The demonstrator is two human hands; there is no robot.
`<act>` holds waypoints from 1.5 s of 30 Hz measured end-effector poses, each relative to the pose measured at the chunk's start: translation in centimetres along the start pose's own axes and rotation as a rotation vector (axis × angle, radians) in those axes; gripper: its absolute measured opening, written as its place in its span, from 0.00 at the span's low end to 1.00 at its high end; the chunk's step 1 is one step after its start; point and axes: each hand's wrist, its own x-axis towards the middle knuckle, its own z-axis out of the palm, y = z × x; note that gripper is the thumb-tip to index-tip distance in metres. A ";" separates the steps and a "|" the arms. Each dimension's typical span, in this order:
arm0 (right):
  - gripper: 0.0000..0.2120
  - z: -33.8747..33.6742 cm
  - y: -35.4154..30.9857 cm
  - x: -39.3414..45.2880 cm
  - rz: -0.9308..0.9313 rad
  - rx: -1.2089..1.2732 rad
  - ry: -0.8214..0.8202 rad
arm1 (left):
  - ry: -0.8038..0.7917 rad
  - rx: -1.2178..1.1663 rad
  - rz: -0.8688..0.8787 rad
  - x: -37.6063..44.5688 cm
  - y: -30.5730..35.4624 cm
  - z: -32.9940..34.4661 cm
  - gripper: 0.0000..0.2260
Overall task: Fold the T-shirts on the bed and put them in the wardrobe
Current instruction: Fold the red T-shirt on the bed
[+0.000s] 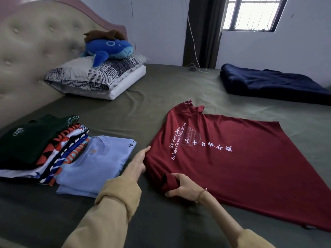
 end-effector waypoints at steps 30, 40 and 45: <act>0.21 0.4 0.4 -1.4 0.012 -0.088 -0.186 | 0.273 0.599 0.216 -2.1 -2.1 -2.7 0.18; 0.16 1.6 -0.1 -3.3 -0.155 -0.253 0.171 | 0.059 0.690 0.245 -5.5 -5.0 -4.1 0.17; 0.19 1.0 0.0 -4.6 -0.119 -0.234 0.080 | 0.030 0.632 0.246 -7.2 -5.5 -4.3 0.17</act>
